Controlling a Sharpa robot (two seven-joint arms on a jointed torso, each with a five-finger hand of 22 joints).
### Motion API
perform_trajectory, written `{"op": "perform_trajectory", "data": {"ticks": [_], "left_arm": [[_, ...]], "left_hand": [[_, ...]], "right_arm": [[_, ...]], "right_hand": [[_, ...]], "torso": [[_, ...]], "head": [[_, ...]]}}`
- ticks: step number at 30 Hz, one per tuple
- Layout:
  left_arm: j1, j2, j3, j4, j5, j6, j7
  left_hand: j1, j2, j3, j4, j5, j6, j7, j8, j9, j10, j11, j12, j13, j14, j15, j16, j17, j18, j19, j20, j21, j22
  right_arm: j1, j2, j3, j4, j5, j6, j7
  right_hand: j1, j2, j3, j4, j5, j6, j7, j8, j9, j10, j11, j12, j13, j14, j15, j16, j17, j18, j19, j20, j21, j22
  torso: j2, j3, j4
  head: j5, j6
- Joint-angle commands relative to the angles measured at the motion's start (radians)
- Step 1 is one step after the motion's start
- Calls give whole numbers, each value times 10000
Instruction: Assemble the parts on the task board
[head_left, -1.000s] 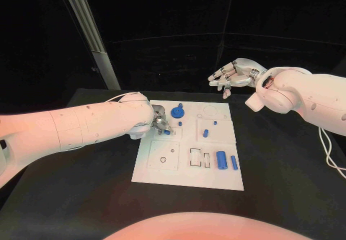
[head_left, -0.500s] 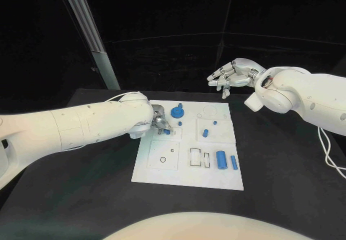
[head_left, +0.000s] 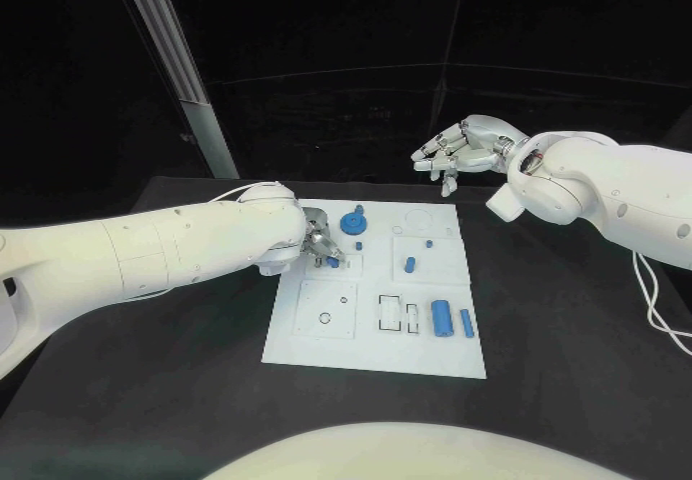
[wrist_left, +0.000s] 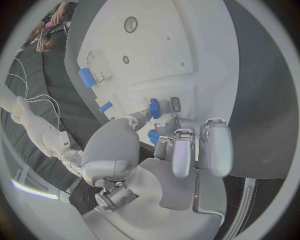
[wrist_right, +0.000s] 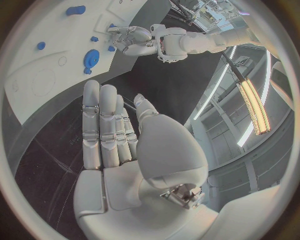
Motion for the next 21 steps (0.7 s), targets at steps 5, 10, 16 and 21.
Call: {"op": "perform_trajectory", "data": {"ticks": [5,10,16,21], "left_arm": [[9,-9,0,74,-83,88,-22],[9,-30,1,116,-83,87,-37],[11,-60,3,156,-83,61,-52],[11,-76,4,171,-83,35,-58]], "left_hand": [[-67,-15,-83,-24,-37,104,-8,73,10,81,-3,70,34,1056,-53,31,2634,-94,155,-27,78,181],[-40,-33,-110,-49,-36,111,-15,83,14,87,-10,76,39,1056,-59,31,2634,-95,157,-31,81,187],[-44,-99,-199,-56,-43,122,-18,97,20,95,-16,81,40,1056,-67,31,2634,-96,161,-38,85,197],[-59,-117,-235,-44,-44,125,-19,100,21,101,-16,89,49,1056,-68,31,2634,-98,164,-41,89,205]], "right_arm": [[20,12,4,-8,24,175,22],[20,14,4,-14,24,184,19],[20,11,4,-18,24,185,17],[20,7,4,-19,24,187,16]], "right_hand": [[-90,-10,-7,76,59,-77,-2,47,-12,-72,38,-56,-11,-46,46,-45,20,46,29,48,-79,-17],[-90,-10,-7,76,59,-77,-2,47,-12,-72,38,-56,-11,-46,46,-45,20,46,29,48,-79,-17],[-90,-10,-7,76,59,-77,-2,47,-12,-72,38,-56,-11,-46,46,-45,20,46,29,48,-79,-17],[-90,-10,-7,76,59,-77,-2,47,-12,-72,38,-56,-11,-46,46,-45,20,46,29,48,-79,-17]], "torso": [[-8,-3,16],[-8,-5,14],[-8,-4,15],[-6,-4,13]], "head": [[-17,-13],[-15,-6],[-3,-5],[11,0]]}}
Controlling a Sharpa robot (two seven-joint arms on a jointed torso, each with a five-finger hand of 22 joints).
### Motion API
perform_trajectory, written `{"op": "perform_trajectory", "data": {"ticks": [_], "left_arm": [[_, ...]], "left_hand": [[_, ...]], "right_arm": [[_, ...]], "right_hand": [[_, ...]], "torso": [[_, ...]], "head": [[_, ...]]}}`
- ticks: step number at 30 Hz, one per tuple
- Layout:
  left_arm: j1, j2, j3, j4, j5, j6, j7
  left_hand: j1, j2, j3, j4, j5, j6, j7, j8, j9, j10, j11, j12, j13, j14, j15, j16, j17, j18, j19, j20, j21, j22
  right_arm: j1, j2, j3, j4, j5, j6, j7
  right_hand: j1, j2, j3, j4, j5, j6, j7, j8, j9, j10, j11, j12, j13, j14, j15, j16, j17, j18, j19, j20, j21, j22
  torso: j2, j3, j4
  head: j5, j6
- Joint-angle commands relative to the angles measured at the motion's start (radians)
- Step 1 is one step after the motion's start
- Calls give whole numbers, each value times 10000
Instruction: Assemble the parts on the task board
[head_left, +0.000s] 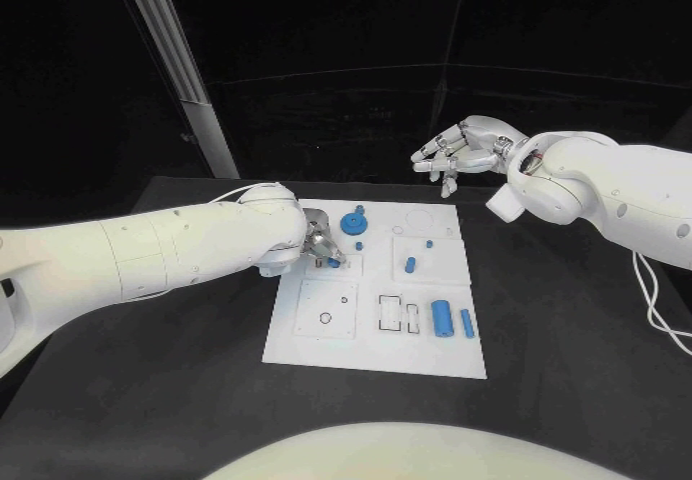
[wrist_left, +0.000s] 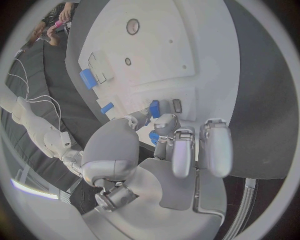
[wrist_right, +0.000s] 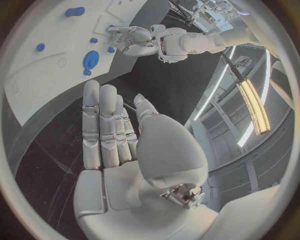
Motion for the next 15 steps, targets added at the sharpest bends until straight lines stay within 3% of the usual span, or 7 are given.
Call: {"op": "perform_trajectory", "data": {"ticks": [1,15], "left_arm": [[11,-16,1,25,-78,34,-47],[11,-7,1,53,-78,-18,-27]], "left_hand": [[-13,-70,-87,14,-38,55,-21,64,12,65,20,49,11,1057,-70,30,2634,-100,133,-9,58,211],[-174,-189,-481,216,-39,93,-40,101,16,96,3,76,34,1057,-84,30,2634,-106,146,-25,75,252]], "right_arm": [[20,-1,5,-6,24,93,40],[20,2,4,-14,24,96,32]], "right_hand": [[-91,-10,-7,76,60,-77,-1,46,-12,-38,2,-56,-12,-47,46,-45,10,47,29,49,-35,-9],[-99,-4,-16,92,65,-86,2,48,-11,-46,6,-55,-12,-52,50,-57,15,47,29,53,-52,-19]], "torso": [[7,1,-2],[13,0,-5]], "head": [[11,6],[13,6]]}}
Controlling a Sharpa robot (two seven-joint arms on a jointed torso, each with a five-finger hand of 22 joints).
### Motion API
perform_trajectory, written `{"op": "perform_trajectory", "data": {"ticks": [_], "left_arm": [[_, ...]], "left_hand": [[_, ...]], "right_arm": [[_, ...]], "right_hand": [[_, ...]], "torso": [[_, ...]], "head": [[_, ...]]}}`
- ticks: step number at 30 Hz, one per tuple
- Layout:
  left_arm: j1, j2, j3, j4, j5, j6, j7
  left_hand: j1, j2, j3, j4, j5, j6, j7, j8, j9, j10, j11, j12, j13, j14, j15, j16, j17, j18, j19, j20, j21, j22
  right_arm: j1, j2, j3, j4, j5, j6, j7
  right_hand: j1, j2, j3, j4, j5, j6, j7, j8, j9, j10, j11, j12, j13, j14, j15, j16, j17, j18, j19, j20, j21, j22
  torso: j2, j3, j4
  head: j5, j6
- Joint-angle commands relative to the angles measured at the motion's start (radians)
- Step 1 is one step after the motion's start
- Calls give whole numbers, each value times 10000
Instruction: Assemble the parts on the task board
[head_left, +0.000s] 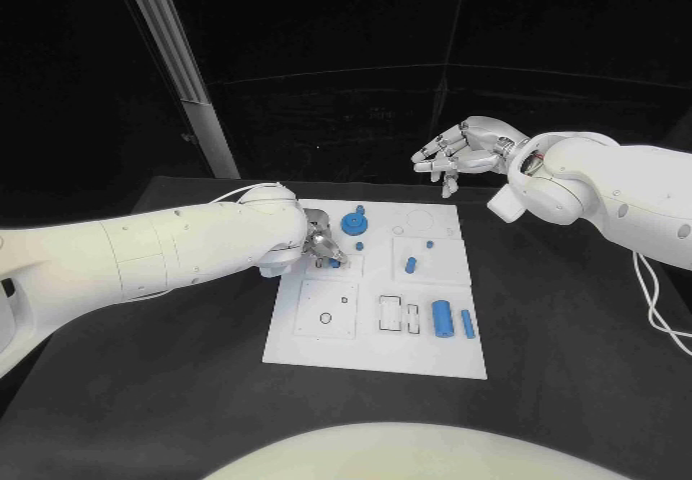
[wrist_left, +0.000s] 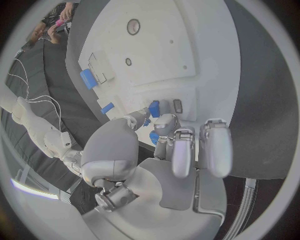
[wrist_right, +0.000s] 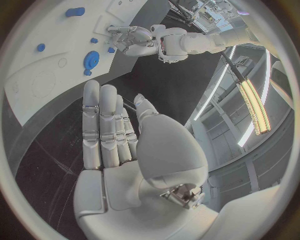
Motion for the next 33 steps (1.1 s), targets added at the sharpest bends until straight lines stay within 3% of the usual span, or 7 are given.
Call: {"op": "perform_trajectory", "data": {"ticks": [1,17,20,22,25,29,33], "left_arm": [[10,-1,0,23,-76,-19,-19],[23,-97,54,146,-77,-176,-51],[30,-153,282,180,-78,-123,-96],[51,-196,496,214,-78,-9,-154],[95,-240,771,255,-110,126,-201],[257,-301,1237,278,-195,574,-258],[523,-251,1440,-29,-216,1274,-28]], "left_hand": [[-71,-75,-126,39,-39,60,-8,66,8,102,0,44,16,1057,-86,31,2634,-108,148,-26,40,259],[-197,-85,-674,330,-44,103,-40,112,3,128,-26,50,15,1057,-107,31,2634,-115,165,-47,58,308],[-258,-135,-912,451,-47,83,-38,114,-7,108,-27,20,-23,1057,-111,31,2634,-104,146,-52,23,263],[-662,-259,-1596,901,-95,50,-38,113,-25,57,-25,-42,-101,1057,-106,31,2634,-95,128,-65,-11,229],[-806,-370,-2185,1181,-283,26,-43,113,-37,22,-13,-84,-154,1057,-125,31,2634,-89,110,-66,-45,193],[-466,-282,-2625,1117,-292,-77,-10,69,-64,-137,1,-283,-404,1057,-114,31,2634,-60,46,-64,-154,53],[269,-62,-2905,988,-299,-364,112,-54,-116,-717,116,-965,-1258,1057,-27,31,2634,58,-223,3,-572,-515]], "right_arm": [[20,3,4,-6,24,75,39],[20,17,4,-32,24,68,43],[20,18,4,-45,24,73,41],[20,24,4,-63,24,79,41],[19,35,3,-88,24,88,42],[17,54,3,-131,24,98,47],[16,63,2,-172,24,91,47]], "right_hand": [[-99,-4,22,54,65,-87,2,48,-12,-47,6,-56,-13,-52,50,-58,16,46,29,53,-52,-9],[-107,-5,-3,81,69,-115,13,50,-12,-87,18,-62,-15,-82,64,-95,28,45,20,65,-97,-34],[-107,-5,-3,82,69,-115,13,50,-12,-87,19,-62,-15,-83,64,-95,29,45,20,65,-98,-34],[-107,-6,-4,82,69,-116,14,50,-12,-88,19,-62,-15,-83,65,-96,29,45,19,65,-99,-35],[-107,-6,-6,84,69,-119,15,51,-12,-92,20,-63,-15,-87,66,-100,30,45,18,67,-104,-37],[-93,-9,-9,80,68,-126,16,51,-11,-102,21,-63,-15,-94,68,-109,34,45,16,70,-115,-44],[-85,-12,-10,78,66,-130,17,52,-11,-107,22,-63,-14,-97,69,-114,36,45,16,71,-122,-47]], "torso": [[5,0,1],[0,2,-1],[5,-3,8],[0,0,11],[-5,2,8],[6,-1,-11],[0,7,-12]], "head": [[-7,0],[5,30],[-9,42],[-10,58],[-19,94],[-19,168],[6,185]]}}
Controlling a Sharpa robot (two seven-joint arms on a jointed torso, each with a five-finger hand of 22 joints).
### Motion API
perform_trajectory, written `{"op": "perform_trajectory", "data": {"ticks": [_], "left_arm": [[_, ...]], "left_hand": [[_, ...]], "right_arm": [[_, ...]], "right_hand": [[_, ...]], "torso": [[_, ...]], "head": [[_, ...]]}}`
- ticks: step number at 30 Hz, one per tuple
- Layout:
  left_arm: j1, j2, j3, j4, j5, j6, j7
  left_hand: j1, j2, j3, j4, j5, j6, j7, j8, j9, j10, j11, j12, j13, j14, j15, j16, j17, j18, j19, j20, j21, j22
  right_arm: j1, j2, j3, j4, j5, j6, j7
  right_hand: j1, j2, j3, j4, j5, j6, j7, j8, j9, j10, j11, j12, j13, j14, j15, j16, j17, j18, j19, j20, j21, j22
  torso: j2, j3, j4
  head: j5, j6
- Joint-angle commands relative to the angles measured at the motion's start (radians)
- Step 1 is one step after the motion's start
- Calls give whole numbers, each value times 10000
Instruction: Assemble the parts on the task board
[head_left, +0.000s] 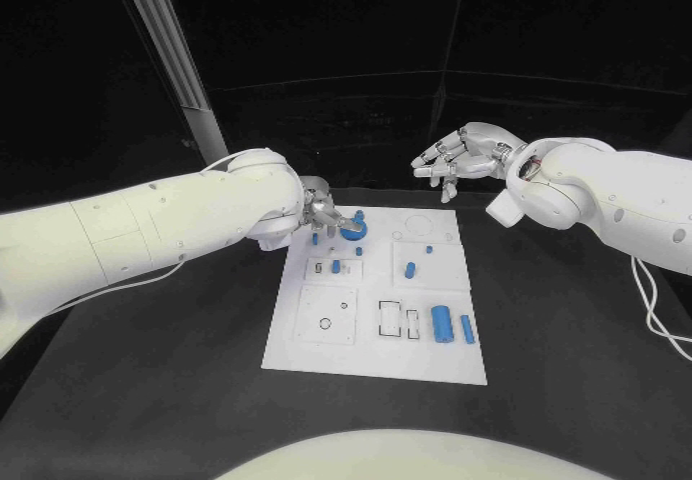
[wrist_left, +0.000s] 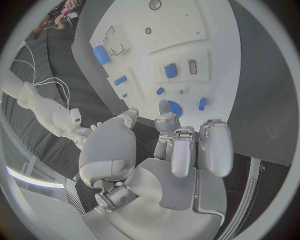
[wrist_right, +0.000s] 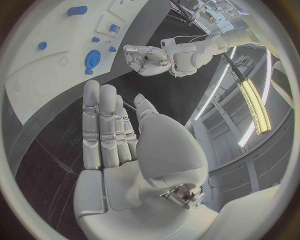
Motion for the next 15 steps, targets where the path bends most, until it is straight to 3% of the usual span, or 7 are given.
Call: {"op": "perform_trajectory", "data": {"ticks": [1,5,8,11,15], "left_arm": [[167,82,71,-399,-147,1145,207],[310,384,114,-1259,-88,1707,414],[334,665,106,-1965,-69,2010,527],[267,945,83,-2710,-76,2192,646],[103,1241,68,-3533,-473,2256,837]], "left_hand": [[455,139,-162,-64,-37,-170,55,-76,-32,-249,64,-269,-339,1058,71,30,2634,61,-135,42,-172,-220],[817,346,-417,-22,-39,-324,139,-203,-103,-361,134,-351,-473,1058,138,30,2634,76,-168,104,-235,-276],[1076,503,-604,7,-39,-506,234,-403,-211,-487,209,-451,-626,1058,199,30,2634,95,-217,162,-319,-370],[1315,627,-789,19,-37,-691,340,-666,-353,-543,299,-464,-679,1058,273,30,2634,101,-233,226,-352,-393],[1450,721,-888,25,-40,-676,366,-752,-410,-480,327,-351,-563,1058,302,30,2634,99,-225,260,-345,-372]], "right_arm": [[19,8,3,-41,24,74,58],[18,21,3,-68,24,65,55],[18,35,3,-69,24,61,57],[18,54,3,-74,24,64,69],[17,64,3,-70,24,65,91]], "right_hand": [[-85,-11,16,52,66,-64,10,52,-11,-71,-15,-63,-15,-61,33,-67,16,45,15,71,-41,-12],[-77,-13,15,49,65,-68,11,53,-11,-76,-14,-62,-15,-65,34,-72,18,45,15,72,-48,-15],[-77,-13,15,49,65,-68,11,53,-11,-76,-14,-62,-15,-65,34,-72,18,45,15,72,-48,-15],[-77,-13,15,49,65,-68,11,53,-11,-76,-14,-62,-15,-65,34,-72,18,45,15,72,-48,-15],[-67,-10,17,46,66,-72,12,54,-11,-80,-13,-61,-14,-68,35,-77,21,46,15,73,-54,-19]], "torso": [[-2,9,-7],[10,3,-13],[33,-6,-21],[28,-18,-10],[22,-17,-7]], "head": [[30,21],[57,87],[81,114],[72,112],[102,135]]}}
